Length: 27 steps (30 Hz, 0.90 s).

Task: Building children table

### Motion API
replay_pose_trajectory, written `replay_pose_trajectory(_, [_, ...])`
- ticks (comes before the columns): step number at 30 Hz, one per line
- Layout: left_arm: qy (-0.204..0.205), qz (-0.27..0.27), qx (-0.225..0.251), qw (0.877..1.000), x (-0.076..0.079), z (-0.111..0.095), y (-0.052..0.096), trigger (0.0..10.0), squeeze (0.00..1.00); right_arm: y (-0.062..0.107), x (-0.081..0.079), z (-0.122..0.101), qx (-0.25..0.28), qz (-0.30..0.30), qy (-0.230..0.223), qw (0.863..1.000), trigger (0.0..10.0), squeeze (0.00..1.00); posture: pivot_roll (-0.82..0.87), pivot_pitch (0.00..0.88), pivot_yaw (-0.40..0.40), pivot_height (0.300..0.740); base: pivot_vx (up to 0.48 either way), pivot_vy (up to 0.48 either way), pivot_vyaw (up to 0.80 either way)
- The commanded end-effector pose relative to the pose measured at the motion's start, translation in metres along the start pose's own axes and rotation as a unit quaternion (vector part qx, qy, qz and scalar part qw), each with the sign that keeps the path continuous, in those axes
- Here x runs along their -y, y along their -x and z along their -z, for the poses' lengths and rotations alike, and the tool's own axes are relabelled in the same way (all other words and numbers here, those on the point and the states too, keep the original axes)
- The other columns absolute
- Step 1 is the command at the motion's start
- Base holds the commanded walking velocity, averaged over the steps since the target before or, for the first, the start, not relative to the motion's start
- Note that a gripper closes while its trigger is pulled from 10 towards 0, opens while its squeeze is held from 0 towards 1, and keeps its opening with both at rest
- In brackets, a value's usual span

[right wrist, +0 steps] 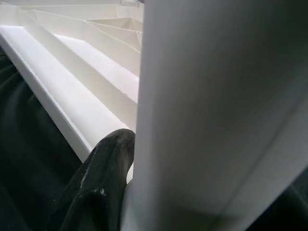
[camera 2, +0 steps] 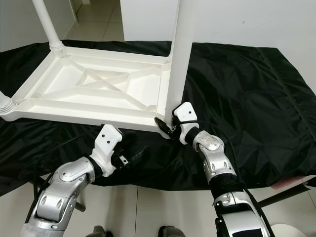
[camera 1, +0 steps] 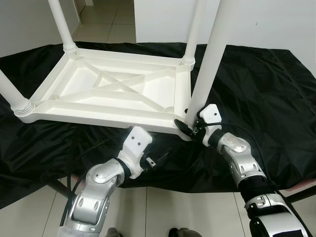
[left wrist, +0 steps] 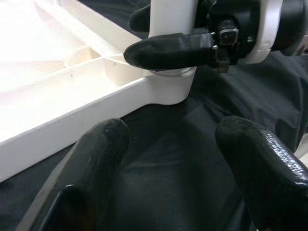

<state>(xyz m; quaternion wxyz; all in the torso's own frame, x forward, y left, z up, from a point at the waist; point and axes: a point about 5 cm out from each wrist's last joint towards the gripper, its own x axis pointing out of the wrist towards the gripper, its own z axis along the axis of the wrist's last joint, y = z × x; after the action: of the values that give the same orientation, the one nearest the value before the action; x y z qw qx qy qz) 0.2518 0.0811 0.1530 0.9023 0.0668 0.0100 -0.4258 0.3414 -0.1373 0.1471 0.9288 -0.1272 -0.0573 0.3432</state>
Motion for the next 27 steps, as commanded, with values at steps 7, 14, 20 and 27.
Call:
replay_pose_trajectory(7, [-0.008,-0.087,-0.001,0.996,-0.012,0.0,-0.002,10.0,0.0,0.002,-0.01,0.017,-0.024,0.071,-0.047,0.996,10.0,0.0,-0.02,0.124,0.019,0.74,0.0,0.0,0.0])
replay_pose_trajectory(14, [-0.001,-0.096,0.002,0.995,-0.012,0.001,-0.002,10.0,0.0,0.003,-0.016,0.014,-0.015,0.139,-0.049,0.989,10.0,0.0,-0.02,0.133,0.019,0.74,0.0,0.0,0.0])
replay_pose_trajectory(20, [0.003,-0.144,0.013,0.99,-0.02,0.001,-0.002,10.0,0.0,0.004,-0.03,0.008,-0.007,0.225,-0.069,0.972,10.0,0.0,-0.02,0.14,0.014,0.74,0.0,0.0,0.0])
replay_pose_trajectory(27, [-0.009,-0.172,0.003,0.985,-0.025,0.002,-0.001,10.0,0.0,0.007,-0.028,0.009,-0.026,0.324,-0.089,0.941,10.0,0.0,-0.02,0.138,0.008,0.74,0.0,0.0,0.0])
